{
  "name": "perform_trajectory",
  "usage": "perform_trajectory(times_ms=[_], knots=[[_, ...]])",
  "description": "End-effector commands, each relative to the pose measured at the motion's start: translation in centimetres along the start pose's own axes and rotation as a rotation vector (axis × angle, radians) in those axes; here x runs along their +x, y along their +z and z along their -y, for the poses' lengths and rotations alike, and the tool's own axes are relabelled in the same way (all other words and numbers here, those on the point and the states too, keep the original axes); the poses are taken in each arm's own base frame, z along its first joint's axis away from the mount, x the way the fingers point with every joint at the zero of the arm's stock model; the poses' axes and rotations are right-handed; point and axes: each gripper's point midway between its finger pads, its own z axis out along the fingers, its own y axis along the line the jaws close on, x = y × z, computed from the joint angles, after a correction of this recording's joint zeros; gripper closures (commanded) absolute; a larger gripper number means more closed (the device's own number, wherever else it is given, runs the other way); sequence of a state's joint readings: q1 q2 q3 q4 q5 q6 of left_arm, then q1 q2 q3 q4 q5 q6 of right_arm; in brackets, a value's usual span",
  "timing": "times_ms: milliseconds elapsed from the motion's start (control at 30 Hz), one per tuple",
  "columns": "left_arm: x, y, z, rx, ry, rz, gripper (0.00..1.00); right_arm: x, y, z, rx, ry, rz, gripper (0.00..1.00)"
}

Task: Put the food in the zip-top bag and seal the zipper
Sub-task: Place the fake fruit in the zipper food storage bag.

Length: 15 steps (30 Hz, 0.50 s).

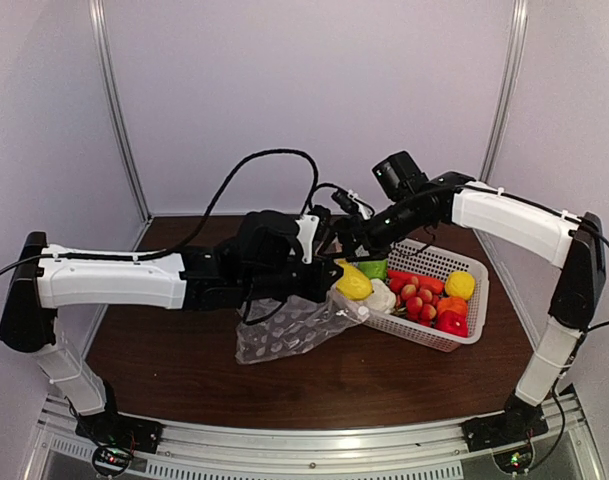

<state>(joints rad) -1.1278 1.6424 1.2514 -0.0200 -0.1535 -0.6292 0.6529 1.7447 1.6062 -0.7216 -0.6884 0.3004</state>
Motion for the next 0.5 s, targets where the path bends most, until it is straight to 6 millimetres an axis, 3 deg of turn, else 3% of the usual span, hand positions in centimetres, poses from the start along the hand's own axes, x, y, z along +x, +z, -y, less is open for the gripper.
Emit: perform_trajectory(times_ms=[0,267,467], knots=[[-1.9,-0.3,-0.4,-0.046,0.016,0.058,1.0,0.5,-1.6,-3.6,-0.134,-0.011,0.008,0.0],[-3.5,-2.5,-1.1,-0.079,0.033,0.14,1.0,-0.6,-4.9,-4.3,-0.112,-0.09,0.084,0.0],[-4.7,-3.9,-1.2,-0.087,0.061,0.186,1.0,-1.5,-7.2,-0.9,0.124,-0.176,0.169,0.06]])
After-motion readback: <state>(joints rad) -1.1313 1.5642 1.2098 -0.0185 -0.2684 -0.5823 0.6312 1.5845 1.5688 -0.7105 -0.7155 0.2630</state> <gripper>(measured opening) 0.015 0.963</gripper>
